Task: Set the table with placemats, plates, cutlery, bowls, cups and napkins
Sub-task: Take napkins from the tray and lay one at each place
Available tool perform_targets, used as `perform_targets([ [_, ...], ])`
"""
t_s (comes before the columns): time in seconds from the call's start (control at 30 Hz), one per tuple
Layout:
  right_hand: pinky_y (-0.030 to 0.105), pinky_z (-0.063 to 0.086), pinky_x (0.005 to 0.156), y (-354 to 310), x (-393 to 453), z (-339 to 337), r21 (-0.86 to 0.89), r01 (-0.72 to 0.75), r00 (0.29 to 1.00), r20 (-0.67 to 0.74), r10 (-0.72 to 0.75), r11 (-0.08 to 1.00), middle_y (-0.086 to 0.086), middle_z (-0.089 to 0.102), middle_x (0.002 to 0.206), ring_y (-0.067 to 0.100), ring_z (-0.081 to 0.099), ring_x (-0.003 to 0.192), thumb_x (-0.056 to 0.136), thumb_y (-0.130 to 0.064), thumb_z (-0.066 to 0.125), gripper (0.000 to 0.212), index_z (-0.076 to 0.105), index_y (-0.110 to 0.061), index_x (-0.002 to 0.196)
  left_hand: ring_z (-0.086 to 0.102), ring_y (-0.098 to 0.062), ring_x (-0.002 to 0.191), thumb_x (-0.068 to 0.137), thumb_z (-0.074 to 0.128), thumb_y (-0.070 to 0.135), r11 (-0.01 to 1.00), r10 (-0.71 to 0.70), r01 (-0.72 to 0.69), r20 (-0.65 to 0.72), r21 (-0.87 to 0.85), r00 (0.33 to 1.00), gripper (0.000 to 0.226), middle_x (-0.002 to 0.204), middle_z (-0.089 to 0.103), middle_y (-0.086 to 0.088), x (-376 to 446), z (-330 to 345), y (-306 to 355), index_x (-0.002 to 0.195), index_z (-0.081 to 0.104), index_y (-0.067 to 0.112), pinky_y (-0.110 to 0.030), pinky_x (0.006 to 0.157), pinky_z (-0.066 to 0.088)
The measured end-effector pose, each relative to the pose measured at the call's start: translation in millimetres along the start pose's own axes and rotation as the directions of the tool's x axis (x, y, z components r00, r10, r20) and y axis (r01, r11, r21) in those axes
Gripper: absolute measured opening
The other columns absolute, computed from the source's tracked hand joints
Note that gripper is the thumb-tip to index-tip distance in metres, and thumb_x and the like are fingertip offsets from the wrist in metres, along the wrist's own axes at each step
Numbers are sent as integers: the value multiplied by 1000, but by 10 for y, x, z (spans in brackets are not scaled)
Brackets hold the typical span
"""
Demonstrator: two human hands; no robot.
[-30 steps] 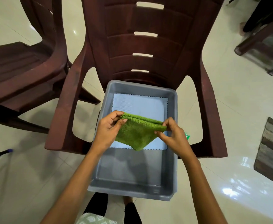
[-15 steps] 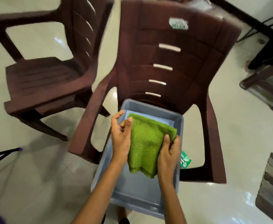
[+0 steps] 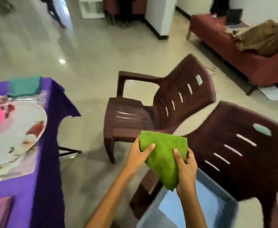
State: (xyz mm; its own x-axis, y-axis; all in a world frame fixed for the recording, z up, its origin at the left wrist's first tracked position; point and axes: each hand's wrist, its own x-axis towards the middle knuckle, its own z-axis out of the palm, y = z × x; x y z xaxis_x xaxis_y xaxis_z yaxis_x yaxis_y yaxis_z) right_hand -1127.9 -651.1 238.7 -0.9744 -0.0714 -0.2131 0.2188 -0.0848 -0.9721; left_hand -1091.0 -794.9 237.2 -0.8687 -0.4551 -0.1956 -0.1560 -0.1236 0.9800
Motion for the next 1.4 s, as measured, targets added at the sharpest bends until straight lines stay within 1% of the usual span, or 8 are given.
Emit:
perform_targets([
  [0.1, 32, 58, 74, 8, 99, 324, -13, -42, 985, 167, 44, 999, 6, 74, 92, 18, 69, 83, 44, -60, 85, 68, 71, -16, 93, 61, 8, 89, 72, 71, 17, 998, 54, -51, -95, 34, 994, 41, 102, 64, 6, 108, -415, 125, 110, 54, 15, -15, 87, 47],
  [0.27, 20, 52, 76, -26, 277, 1328, -103, 105, 930, 363, -61, 989, -7, 73, 87, 14, 61, 91, 87, -20, 63, 6, 66, -18, 92, 63, 10, 72, 80, 65, -10, 998, -11, 0, -201, -55, 979, 32, 84, 69, 12, 370, -1436, 362, 109, 58, 0, -10, 67, 49],
  [0.37, 33, 50, 85, -23, 276, 1800, -142, 157, 912, 400, -89, 977, 3, 69, 100, 16, 61, 96, 85, -36, 61, 22, 65, -21, 100, 63, 7, 64, 77, 73, -1, 996, -53, 35, -243, -78, 968, 18, 65, 70, 15, 472, -1824, 400, 87, 65, 11, -14, 65, 50],
  [0.47, 37, 47, 86, -55, 284, 2198, -259, 266, 912, 378, -156, 928, 9, 63, 103, 20, 58, 96, 95, -25, 54, 24, 58, -9, 111, 68, -13, 84, 78, 74, 7, 987, -68, 12, -349, -160, 935, 18, 87, 73, 1, 563, -2090, 450, 92, 67, 15, -27, 77, 54],
  [0.53, 33, 47, 72, -193, 271, 2511, -297, 357, 896, 376, -235, 886, 3, 63, 86, 14, 58, 78, 97, -30, 50, 23, 55, -8, 103, 67, -19, 96, 79, 71, 21, 992, -25, -27, -400, -125, 916, 22, 98, 72, -2, 679, -2247, 502, 100, 66, 21, -32, 86, 53],
  [0.63, 28, 37, 57, -279, 397, 2996, -350, 433, 872, 394, -289, 830, -2, 54, 69, 8, 52, 64, 100, -31, 43, 19, 48, -14, 93, 61, 3, 95, 89, 62, 22, 993, 118, -112, -469, 40, 875, 16, 98, 67, 14, 951, -2450, 620, 103, 60, 31, -20, 88, 49],
  [0.8, 29, 33, 53, -40, 986, 3940, -385, 449, 874, 376, -307, 806, -6, 45, 62, 7, 44, 56, 101, -28, 40, 22, 48, -10, 91, 56, 11, 78, 93, 57, 20, 967, 247, -144, -637, 210, 731, 23, 94, 62, 16, 1683, -2918, 737, 114, 61, 13, -1, 71, 40],
  [1.4, 17, 32, 48, 203, 2519, 6874, -366, 487, 729, 671, -138, 793, -2, 44, 62, 7, 40, 54, 101, -30, 39, 26, 45, -10, 87, 63, -26, 83, 94, 55, 29, 975, 128, 96, -856, 202, 500, 23, 92, 68, -12, 3947, -4812, 883, 100, 60, 8, -31, 68, 46],
])
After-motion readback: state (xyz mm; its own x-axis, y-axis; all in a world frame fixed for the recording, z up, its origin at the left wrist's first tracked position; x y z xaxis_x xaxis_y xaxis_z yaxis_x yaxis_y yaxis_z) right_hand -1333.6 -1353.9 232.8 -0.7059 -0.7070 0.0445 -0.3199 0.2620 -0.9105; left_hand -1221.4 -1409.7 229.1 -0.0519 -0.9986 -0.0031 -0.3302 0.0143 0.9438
